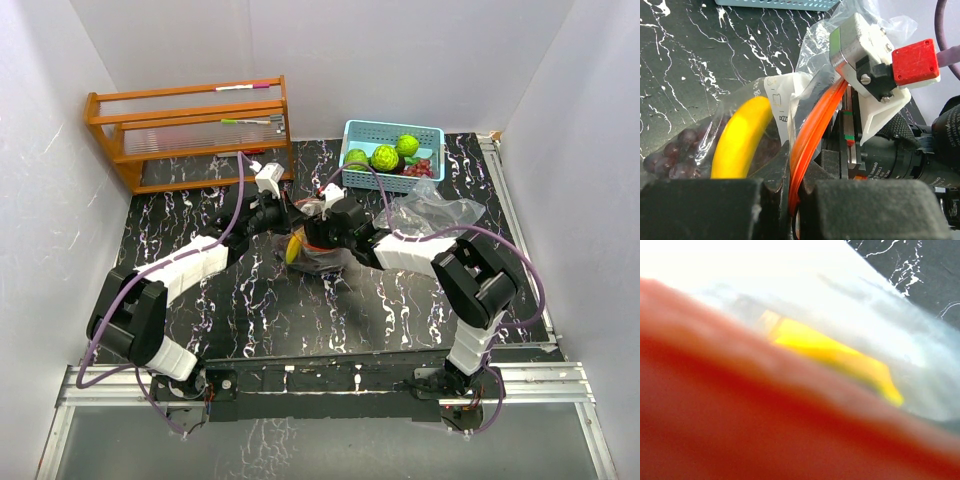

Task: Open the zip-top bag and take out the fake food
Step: Pick up the fake fruit from the zipper food storage bag.

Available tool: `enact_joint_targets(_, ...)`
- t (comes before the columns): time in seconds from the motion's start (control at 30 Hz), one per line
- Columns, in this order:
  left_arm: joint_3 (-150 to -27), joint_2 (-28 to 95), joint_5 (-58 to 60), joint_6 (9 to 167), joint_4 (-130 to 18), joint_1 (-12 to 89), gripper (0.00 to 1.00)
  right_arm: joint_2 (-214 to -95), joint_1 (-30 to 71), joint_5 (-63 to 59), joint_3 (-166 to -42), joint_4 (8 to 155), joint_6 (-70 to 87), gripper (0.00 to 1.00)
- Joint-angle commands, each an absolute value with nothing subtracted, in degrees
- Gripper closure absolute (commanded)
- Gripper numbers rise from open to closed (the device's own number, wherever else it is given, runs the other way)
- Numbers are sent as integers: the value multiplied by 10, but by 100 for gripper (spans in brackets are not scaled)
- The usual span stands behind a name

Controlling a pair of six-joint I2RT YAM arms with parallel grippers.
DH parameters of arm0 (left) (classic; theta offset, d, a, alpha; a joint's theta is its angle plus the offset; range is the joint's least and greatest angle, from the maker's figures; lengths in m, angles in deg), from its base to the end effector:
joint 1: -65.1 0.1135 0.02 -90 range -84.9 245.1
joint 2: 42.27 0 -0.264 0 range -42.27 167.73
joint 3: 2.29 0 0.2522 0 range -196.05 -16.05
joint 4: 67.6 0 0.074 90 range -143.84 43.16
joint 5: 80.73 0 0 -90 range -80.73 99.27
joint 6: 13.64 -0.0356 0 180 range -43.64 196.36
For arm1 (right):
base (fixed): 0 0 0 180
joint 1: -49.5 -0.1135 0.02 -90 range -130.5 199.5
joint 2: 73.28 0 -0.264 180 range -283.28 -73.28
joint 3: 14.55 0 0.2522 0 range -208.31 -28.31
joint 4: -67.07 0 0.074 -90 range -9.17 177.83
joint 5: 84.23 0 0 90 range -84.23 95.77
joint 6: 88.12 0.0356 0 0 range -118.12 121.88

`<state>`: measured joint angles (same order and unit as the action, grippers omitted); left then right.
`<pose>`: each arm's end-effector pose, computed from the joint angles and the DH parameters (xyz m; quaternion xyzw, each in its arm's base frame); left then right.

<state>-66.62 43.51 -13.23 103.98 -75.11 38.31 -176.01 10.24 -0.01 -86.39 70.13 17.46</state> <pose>0.2965 -0.1650 0.2588 0.1146 0.7734 -0.4129 0.4671 0.2961 0.2467 0.1804 -0.2041 0.8580 0.2556 0.3960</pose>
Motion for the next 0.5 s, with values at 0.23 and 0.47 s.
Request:
enact_joint_targets(0.23, -670, 419, -147, 1040, -769, 378, 100, -1831, 102, 26, -900, 786, 117, 48)
enact_joint_targets(0.47, -676, 430, -136, 1036, -761, 378, 100, -1769, 101, 42, -895, 794, 130, 91)
